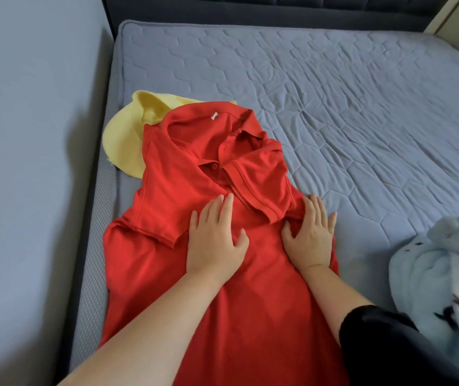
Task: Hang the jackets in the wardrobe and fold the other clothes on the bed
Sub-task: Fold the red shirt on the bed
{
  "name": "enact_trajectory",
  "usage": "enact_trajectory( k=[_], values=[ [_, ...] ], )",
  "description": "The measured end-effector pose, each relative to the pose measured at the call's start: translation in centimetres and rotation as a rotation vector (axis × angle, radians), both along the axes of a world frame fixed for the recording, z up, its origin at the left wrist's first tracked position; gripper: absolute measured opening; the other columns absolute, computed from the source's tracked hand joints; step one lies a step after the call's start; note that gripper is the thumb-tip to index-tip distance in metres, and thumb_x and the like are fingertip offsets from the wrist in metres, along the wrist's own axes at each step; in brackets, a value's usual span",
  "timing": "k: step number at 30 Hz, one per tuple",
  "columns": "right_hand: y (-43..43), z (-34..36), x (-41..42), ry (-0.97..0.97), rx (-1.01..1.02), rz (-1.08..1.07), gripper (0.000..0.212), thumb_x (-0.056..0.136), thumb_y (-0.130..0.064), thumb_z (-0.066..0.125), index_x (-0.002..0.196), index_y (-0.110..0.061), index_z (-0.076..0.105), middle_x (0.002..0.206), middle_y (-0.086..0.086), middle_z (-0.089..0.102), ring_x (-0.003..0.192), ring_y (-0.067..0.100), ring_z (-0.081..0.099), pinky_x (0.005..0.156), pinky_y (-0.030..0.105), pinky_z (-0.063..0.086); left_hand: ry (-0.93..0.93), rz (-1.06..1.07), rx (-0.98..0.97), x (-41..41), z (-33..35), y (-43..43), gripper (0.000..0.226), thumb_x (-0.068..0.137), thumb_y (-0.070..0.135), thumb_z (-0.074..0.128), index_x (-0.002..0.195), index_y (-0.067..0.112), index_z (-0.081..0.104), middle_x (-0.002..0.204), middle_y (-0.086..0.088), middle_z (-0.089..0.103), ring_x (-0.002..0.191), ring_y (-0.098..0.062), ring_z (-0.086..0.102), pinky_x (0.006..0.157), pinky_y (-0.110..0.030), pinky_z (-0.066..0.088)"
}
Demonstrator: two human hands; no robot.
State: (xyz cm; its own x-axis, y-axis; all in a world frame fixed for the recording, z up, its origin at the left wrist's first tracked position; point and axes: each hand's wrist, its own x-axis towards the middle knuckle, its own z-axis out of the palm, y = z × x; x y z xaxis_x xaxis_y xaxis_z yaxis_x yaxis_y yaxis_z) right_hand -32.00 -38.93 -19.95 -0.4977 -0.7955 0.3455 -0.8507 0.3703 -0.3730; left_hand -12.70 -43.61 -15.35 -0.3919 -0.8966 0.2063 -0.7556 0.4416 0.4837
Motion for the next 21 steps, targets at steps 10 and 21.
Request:
enact_trajectory(
  k=[10, 21],
  values=[
    [-1.0, -0.6, -0.8, -0.026, 0.024, -0.01, 0.062, 0.082, -0.028, 0.047, 0.138, -0.003, 0.045, 0.143, 0.013, 0.047, 0.137, 0.026, 0.039, 0.115, 0.045, 0.018, 0.154, -0.015, 0.166, -6.3, 5.0, -9.9, 0.047, 0.092, 0.024, 0.054, 0.137, 0.014, 0.045, 0.134, -0.006, 0.055, 0.123, -0.025, 0.048, 0.096, -0.033, 0.036],
    [-1.1, -0.3, -0.7, -0.057, 0.007, -0.019, 0.057, 0.082, -0.02, 0.045, 0.135, 0.0, 0.049, 0.139, 0.015, 0.051, 0.133, 0.029, 0.044, 0.113, 0.049, 0.024, -0.266, -0.073, 0.58, -4.6, 5.5, -12.8, 0.011, 0.08, 0.002, 0.052, 0.083, 0.006, 0.062, 0.076, -0.012, 0.058, 0.072, -0.029, 0.058, 0.055, -0.025, 0.037]
  ],
)
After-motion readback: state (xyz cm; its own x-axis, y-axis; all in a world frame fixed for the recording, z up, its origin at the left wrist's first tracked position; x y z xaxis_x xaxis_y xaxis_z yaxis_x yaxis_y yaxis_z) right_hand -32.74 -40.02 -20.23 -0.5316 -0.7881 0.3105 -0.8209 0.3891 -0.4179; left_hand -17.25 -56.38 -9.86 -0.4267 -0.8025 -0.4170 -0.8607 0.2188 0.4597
